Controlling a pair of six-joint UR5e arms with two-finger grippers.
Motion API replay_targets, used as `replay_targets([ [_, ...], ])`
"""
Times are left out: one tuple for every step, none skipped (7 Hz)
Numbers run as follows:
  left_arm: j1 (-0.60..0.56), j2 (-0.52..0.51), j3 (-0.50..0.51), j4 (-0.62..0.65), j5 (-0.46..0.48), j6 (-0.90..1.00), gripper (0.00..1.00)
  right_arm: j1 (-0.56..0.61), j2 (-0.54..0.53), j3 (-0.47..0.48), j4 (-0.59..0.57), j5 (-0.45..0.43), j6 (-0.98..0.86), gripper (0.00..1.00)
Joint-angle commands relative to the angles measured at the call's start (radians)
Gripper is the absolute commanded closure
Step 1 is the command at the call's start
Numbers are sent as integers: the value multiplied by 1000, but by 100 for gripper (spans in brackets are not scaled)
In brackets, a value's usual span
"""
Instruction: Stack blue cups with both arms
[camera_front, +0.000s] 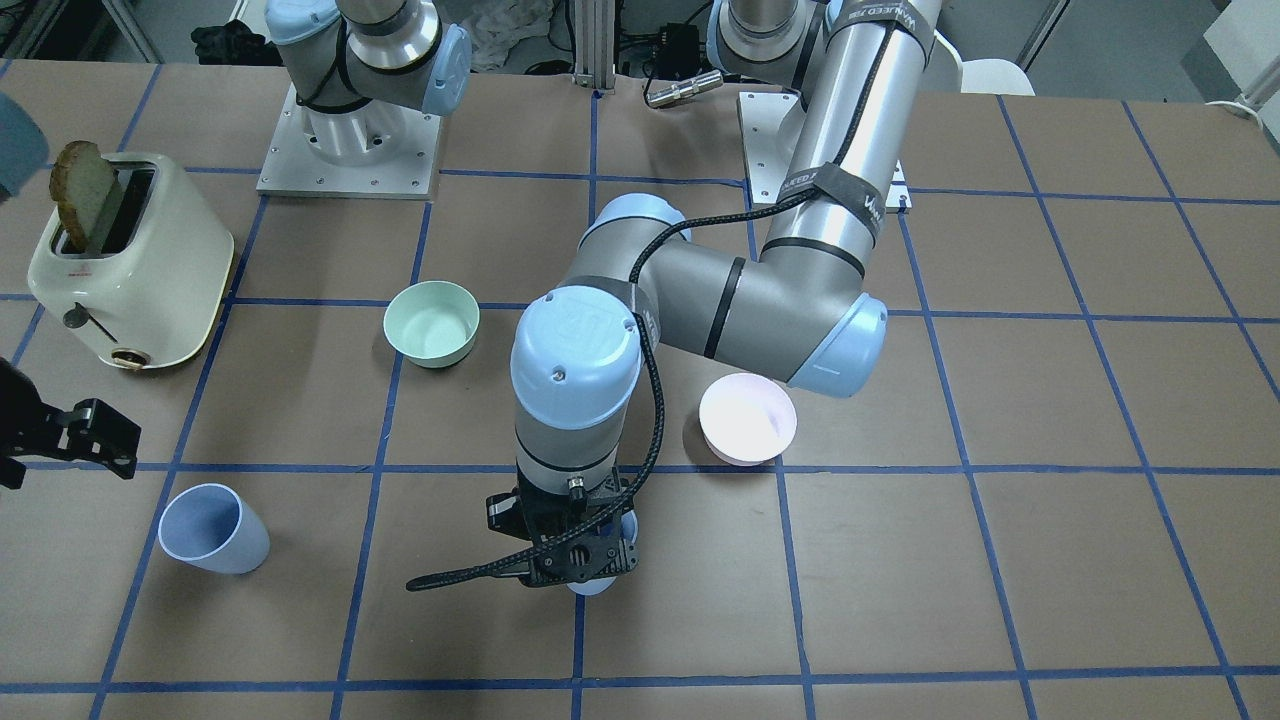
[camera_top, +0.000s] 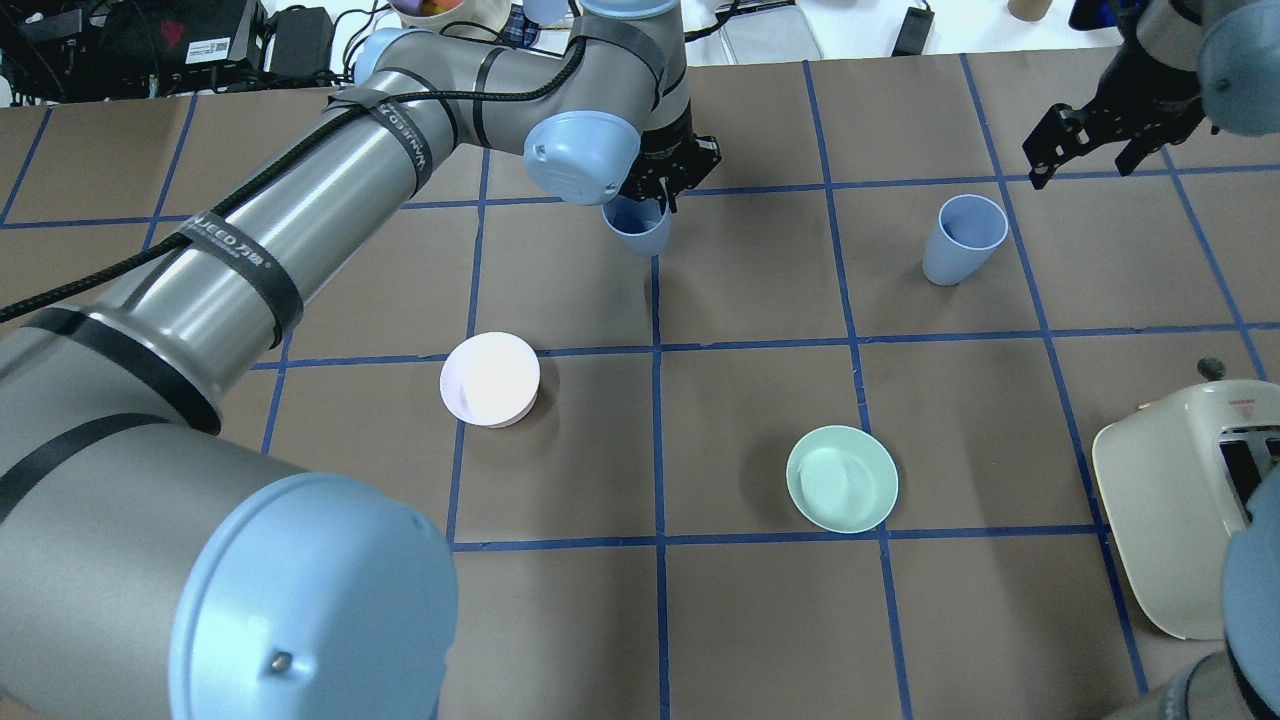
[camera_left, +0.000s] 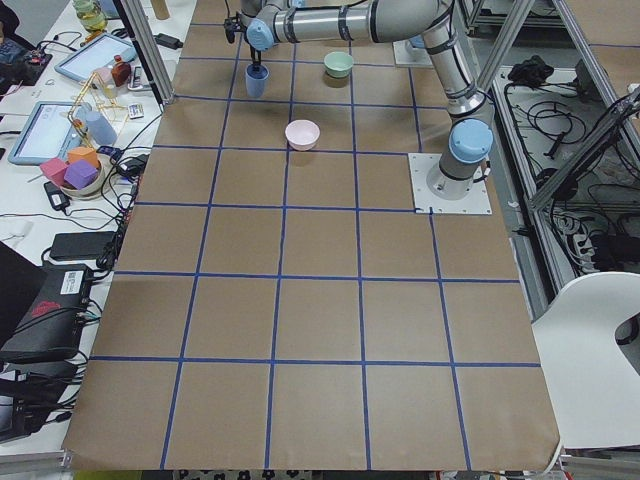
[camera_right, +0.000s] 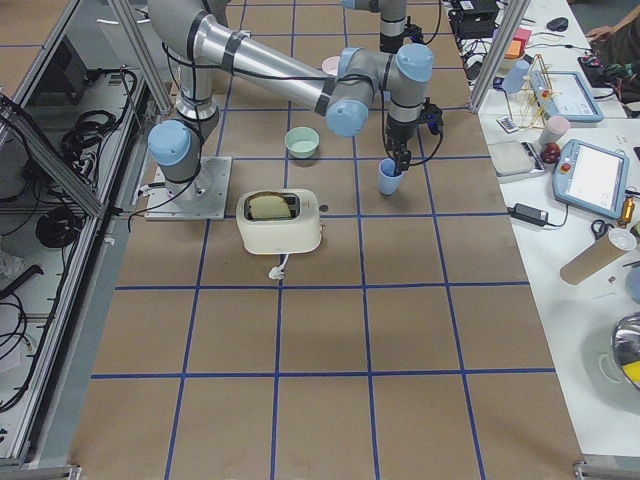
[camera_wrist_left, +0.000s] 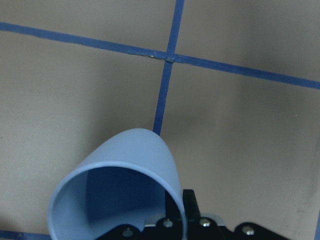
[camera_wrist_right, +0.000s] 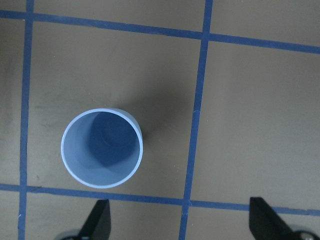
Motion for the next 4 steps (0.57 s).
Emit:
replay_targets([
  [-7,-48,53,-86,5,7,100,9,67,6,-34,20,23,8],
  [-8,-57,66,-100,5,7,100,10,83,5,-34,37,28,8],
  [-8,-65,67,-92,3,9,95,10,88,5,-35,57,31,8],
  [-8,-88,72,-86,3,12,12,10,106,3,-40,57,32,8],
])
